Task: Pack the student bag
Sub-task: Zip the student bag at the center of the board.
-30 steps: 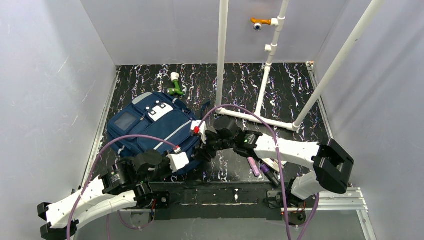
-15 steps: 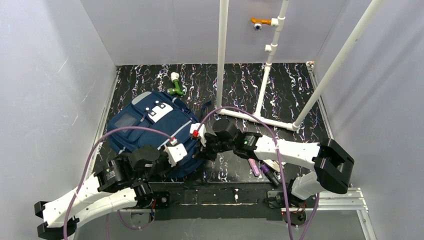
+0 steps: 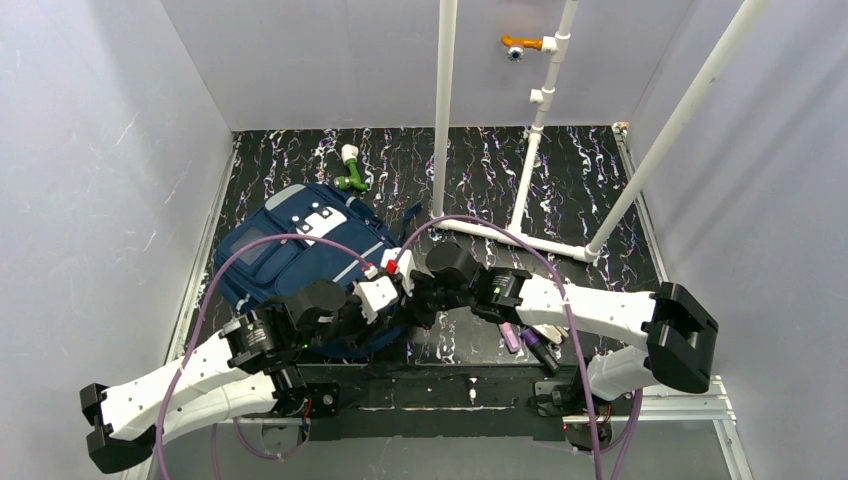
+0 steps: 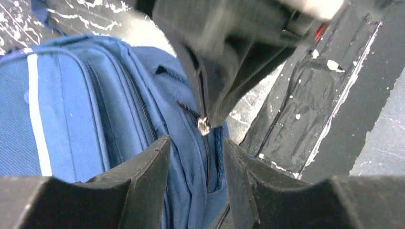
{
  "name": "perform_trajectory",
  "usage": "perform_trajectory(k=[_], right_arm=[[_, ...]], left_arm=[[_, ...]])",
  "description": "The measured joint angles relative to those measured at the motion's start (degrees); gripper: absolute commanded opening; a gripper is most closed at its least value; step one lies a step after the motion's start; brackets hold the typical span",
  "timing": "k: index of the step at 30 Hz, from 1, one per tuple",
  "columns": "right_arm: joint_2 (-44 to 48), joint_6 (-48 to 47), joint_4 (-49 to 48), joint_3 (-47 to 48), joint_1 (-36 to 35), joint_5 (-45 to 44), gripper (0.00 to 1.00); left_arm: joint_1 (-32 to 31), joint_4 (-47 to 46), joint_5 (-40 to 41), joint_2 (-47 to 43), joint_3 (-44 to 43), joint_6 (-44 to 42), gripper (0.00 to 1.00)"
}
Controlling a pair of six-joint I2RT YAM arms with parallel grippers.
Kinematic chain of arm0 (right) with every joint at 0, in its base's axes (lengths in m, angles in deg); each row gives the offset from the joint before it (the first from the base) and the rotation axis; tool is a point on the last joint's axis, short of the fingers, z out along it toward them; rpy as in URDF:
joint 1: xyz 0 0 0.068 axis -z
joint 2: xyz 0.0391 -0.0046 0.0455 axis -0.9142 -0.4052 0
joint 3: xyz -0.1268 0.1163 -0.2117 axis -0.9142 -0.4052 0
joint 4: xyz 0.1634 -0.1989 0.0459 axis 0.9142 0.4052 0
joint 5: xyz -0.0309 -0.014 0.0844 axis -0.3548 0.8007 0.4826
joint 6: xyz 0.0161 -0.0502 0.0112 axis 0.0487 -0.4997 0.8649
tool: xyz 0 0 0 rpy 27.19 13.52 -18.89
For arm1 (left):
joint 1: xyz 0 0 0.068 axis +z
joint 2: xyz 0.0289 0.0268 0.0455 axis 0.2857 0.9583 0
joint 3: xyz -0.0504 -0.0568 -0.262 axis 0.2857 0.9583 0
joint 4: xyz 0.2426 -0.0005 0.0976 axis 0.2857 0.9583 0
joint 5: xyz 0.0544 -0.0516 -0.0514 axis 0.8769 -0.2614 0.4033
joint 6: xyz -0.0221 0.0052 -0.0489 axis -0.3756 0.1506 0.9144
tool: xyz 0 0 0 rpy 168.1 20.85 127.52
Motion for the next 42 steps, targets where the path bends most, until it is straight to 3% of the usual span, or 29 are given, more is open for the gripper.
perform_trajectory(k=[4,5,8,11,13,20,32,37,42], right_arm=[[2.23,1.25,0.59,0.00,-0.17,-0.31,0.01],[2.60,1.44,0.63,0.00,-0.28,-0.26,0.01],[2.69,1.57,0.98,0.42,-0.50,-0.28,0.01],[2.69,1.33,2.21,0.61,-0.48,-1.92,0.01],[2.69,1.31,2.05,0.61,-0.50,-1.99,0.01],[2.69,-0.72,1.95,0.46,-0.81,-4.13,0.01],[3.98,-14.23,-0.74,-0.90,-2.73,-16.68,0.01],[3.87,-16.52,-1.38,-0.96,-1.05,-15.15,0.01],[0.24,-17.05,-8.07,-1.44,4.31,-11.32,0.01]], left_arm=[[0.13,-2.16,-0.22,-7.48,6.54,1.68,0.43],[0.13,-3.06,-0.22,-9.03,7.37,1.92,0.38],[0.13,-5.14,1.29,-6.36,7.89,2.08,0.24],[-0.04,-6.32,1.88,-2.21,7.85,1.81,0.25],[-0.07,-6.16,1.84,-2.01,7.61,1.57,0.00],[-0.09,-6.03,1.55,-1.70,7.52,0.98,0.00],[-0.02,1.88,3.21,-6.08,5.25,-0.70,0.00],[0.04,5.25,2.64,-7.52,3.23,-1.49,0.00],[0.44,10.14,0.55,-15.50,-0.96,-4.17,0.00]])
